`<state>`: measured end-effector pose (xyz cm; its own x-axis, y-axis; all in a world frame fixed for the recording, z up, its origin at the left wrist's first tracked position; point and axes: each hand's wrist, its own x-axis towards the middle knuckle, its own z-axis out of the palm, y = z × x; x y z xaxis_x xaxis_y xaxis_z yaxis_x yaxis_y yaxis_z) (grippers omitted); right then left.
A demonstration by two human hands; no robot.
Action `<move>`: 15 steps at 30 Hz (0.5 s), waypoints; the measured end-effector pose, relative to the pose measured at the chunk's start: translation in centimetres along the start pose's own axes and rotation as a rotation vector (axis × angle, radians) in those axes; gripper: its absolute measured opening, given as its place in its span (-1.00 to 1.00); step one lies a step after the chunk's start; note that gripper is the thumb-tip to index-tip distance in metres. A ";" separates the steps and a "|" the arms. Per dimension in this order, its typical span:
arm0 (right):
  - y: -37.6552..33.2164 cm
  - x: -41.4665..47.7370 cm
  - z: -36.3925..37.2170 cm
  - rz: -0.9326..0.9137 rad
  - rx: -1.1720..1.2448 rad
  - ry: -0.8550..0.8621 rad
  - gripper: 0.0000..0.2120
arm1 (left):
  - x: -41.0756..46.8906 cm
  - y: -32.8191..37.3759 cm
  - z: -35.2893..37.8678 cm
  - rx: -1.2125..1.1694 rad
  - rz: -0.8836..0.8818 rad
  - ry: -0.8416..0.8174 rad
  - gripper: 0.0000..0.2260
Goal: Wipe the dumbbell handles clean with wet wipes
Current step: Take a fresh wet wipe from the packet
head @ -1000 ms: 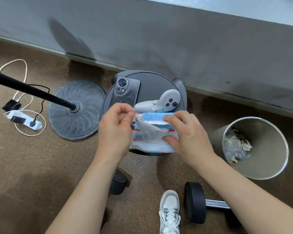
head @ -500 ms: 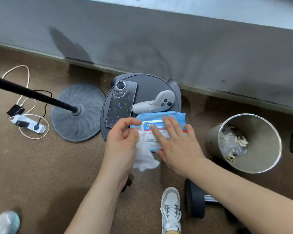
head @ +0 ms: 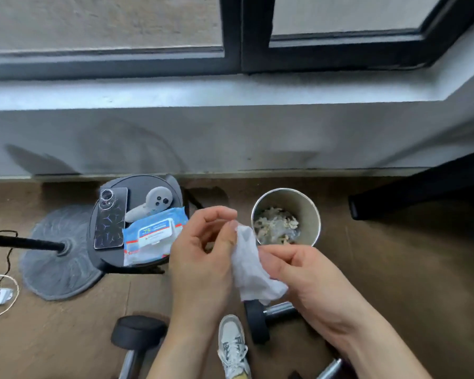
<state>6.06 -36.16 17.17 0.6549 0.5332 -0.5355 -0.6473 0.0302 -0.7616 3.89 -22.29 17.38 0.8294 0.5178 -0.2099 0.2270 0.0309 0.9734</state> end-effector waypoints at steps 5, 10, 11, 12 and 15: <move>-3.1 -12.4 -4.2 -0.103 0.143 0.182 -0.79 | -10.0 6.1 8.0 0.084 0.119 -0.109 -0.86; -6.2 -25.4 -8.6 -0.360 -0.013 0.484 -0.92 | -20.2 12.5 15.2 -0.039 -0.084 -0.431 -0.59; -6.8 -28.0 -9.5 -0.400 -0.058 0.525 -0.94 | -22.4 13.5 16.2 -0.045 -0.126 -0.521 -0.56; -7.3 -30.6 -10.3 -0.432 -0.106 0.569 -0.96 | -24.4 14.4 17.1 -0.066 -0.156 -0.590 -0.57; -8.3 -38.4 -12.6 -0.502 -0.259 0.660 -0.94 | -29.7 15.9 18.8 -0.175 -0.223 -0.670 -0.68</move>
<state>-8.82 -67.58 39.43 0.9834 -0.0937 -0.1552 -0.1648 -0.1055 -0.9807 -7.58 -53.24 37.39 0.9201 -0.1499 -0.3619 0.3889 0.2399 0.8895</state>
